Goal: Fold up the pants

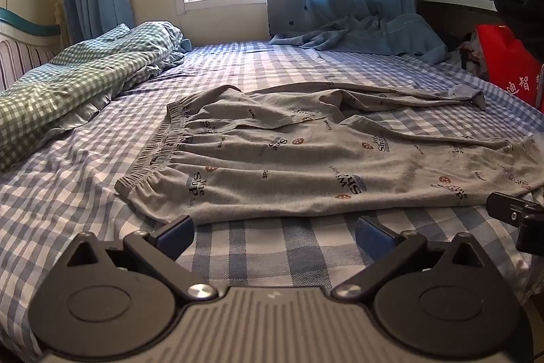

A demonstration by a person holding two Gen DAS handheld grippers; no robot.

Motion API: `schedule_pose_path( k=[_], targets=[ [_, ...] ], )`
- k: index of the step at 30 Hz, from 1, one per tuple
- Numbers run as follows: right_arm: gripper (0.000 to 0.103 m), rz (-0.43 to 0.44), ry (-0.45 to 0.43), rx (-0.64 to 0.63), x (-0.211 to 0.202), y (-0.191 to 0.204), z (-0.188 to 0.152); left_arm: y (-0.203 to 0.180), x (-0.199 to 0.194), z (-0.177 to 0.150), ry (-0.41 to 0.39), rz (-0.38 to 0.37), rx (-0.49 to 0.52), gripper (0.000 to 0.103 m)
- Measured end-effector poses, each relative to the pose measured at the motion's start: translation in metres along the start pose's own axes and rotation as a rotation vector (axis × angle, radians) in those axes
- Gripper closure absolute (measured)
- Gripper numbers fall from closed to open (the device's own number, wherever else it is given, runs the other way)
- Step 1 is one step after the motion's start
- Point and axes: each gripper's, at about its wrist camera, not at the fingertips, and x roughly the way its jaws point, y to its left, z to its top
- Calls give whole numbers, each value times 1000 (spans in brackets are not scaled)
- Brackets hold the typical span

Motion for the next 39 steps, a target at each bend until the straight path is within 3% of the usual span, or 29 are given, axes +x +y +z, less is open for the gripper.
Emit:
schedule_pose_path(
  k=[39],
  targets=[
    [1,3,23,-30,5,8,-3,6,7,-3,45,-8,-29,0]
  ],
)
